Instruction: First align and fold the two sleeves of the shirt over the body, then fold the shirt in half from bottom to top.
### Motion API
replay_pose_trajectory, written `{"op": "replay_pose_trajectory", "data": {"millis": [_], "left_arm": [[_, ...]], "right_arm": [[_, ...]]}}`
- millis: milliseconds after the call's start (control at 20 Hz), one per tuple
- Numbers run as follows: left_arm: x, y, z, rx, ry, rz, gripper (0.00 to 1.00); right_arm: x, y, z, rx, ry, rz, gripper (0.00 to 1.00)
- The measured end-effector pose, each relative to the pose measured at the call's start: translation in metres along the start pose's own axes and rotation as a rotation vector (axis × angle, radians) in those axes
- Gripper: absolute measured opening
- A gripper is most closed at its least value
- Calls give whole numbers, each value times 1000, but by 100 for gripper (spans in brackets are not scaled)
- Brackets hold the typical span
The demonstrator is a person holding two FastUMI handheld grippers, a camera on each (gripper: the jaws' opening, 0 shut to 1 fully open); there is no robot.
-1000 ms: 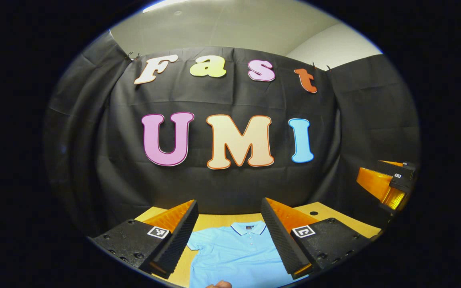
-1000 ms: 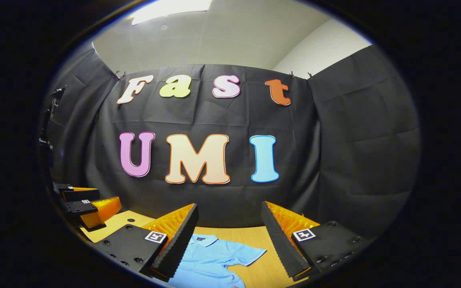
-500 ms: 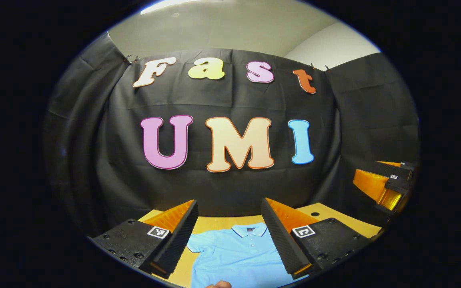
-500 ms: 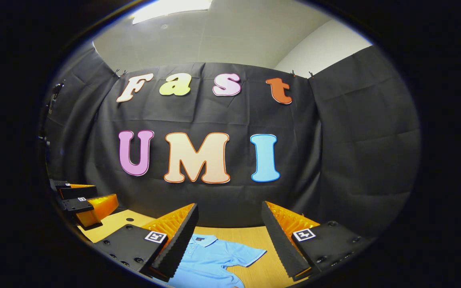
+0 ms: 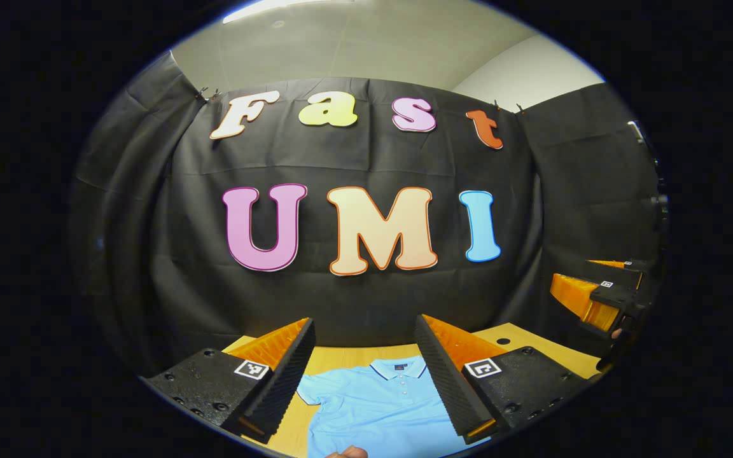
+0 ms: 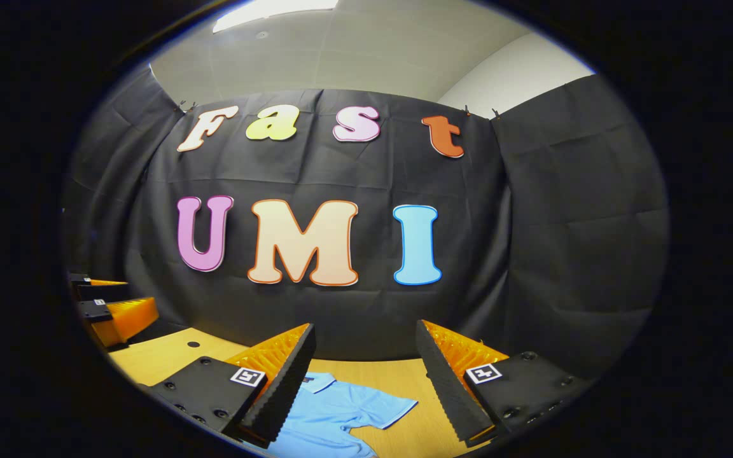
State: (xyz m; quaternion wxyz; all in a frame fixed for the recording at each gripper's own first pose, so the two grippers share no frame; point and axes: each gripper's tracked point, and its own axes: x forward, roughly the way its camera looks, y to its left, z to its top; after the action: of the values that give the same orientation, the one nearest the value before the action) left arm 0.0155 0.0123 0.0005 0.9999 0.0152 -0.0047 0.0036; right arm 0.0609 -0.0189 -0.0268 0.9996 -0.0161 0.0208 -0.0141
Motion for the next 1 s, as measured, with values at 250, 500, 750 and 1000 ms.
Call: {"op": "replay_pose_trajectory", "data": {"millis": [250, 500, 750, 1000], "left_arm": [[9, 20, -3, 17, 8, 30, 94], [21, 39, -9, 19, 23, 58, 95], [32, 55, -9, 32, 20, 67, 95], [41, 65, -21, 24, 50, 72, 95]], "right_arm": [[42, -16, -41, -16, 84, -37, 99], [81, -32, -93, -43, 167, -75, 98], [110, -46, -156, -72, 279, -120, 98], [133, -60, -221, -84, 409, -167, 100]]}}
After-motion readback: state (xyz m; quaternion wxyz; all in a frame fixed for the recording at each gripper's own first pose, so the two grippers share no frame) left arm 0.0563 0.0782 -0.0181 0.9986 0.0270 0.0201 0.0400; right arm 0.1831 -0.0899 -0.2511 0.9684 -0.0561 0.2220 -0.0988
